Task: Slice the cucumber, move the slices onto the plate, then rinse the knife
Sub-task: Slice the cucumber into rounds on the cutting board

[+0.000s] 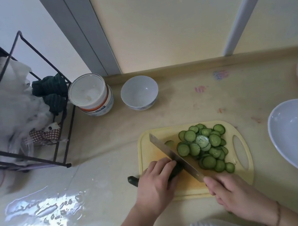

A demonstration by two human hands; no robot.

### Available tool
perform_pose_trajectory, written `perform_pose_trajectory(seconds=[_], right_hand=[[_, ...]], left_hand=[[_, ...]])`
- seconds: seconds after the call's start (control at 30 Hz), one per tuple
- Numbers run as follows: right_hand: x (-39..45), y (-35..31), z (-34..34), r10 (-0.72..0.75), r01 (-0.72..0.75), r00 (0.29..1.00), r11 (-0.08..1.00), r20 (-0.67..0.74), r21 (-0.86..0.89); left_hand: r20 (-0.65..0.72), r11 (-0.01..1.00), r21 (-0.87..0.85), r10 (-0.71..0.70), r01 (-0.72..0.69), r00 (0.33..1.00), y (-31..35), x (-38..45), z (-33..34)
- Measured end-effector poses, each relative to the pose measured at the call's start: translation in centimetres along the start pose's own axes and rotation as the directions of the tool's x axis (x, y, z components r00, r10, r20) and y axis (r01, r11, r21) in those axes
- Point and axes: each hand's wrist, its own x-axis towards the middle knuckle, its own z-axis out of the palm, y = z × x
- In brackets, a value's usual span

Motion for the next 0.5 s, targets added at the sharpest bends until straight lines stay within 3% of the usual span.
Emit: perform_pose_trajectory(seconds=[0.1,0.3,0.5], right_hand=[[0.4,0.0,0.1,0.007,-0.006,1.0,0.998,0.011,-0.064],[1.1,0.3,-1.1,0.125,-0.127,0.991,0.991,0.047,0.044],[0.2,-0.8,-0.5,0.052,-0.052,0.999,0.999,0.002,0.002]], left_hand=[[-0.017,1.0,-0.026,0.004,-0.004,1.0,0.0,-0.2,0.3],[-0.097,0.999,-0.005,0.047,-0.048,0.994,0.1,-0.2,0.5],[-0.157,0.993,-0.027,0.112,-0.117,0.981,-0.3,-0.4,1.0]])
